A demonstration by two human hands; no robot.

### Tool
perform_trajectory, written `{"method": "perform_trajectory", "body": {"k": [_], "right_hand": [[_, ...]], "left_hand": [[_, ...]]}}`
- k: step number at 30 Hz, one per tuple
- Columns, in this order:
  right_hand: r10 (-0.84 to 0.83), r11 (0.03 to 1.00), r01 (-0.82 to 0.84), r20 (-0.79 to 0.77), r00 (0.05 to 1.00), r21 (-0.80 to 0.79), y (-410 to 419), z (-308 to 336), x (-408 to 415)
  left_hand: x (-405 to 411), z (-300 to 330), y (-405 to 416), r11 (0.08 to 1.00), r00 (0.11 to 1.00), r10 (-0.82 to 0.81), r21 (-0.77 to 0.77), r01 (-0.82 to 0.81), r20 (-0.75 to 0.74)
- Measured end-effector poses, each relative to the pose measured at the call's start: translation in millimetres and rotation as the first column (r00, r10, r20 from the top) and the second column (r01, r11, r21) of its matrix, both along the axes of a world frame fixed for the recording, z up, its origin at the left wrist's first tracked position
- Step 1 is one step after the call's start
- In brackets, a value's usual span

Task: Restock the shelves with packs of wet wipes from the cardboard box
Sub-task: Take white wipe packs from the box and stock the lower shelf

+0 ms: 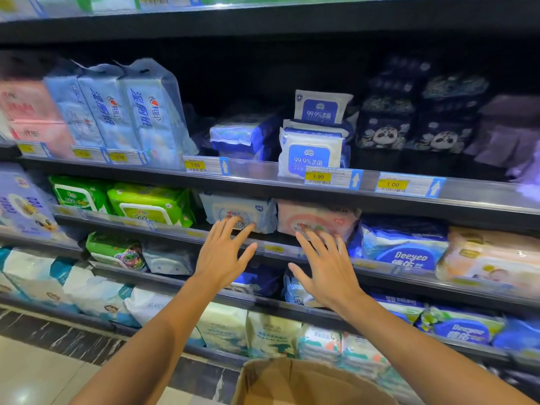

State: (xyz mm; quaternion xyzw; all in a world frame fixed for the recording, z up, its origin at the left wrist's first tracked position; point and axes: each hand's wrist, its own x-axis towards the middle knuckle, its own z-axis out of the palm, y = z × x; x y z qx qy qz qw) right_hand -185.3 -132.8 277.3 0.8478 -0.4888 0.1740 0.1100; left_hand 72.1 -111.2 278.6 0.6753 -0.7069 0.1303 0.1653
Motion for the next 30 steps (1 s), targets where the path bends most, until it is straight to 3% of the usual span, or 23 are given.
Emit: {"method": "perform_trajectory", "body": {"k": [7, 19, 25, 30], "right_hand": [[-0.039, 0.998, 0.041, 0.046, 0.998, -0.054, -4, 1, -9], [-0.042, 0.999, 0.042, 0.036, 0.998, 0.006, -11, 4, -5], [0.001, 0.999, -0.002, 0.034, 0.999, 0.041, 11, 14, -18], [0.147, 0.986, -0.151, 0.057, 0.987, 0.071, 54, 12, -54]], "left_hand": [[1, -1, -6, 1.0, 1.0, -0.005, 0.025, 0.005, -0.004], [0, 7, -8, 0.995, 0.999, 0.006, 0.098, -0.011, 0.052], [-8, 14, 14, 0.987, 0.994, -0.096, 0.131, 0.089, 0.046], [-34, 18, 54, 0.975, 0.977, -0.213, 0.071, 0.213, -0.013]]}}
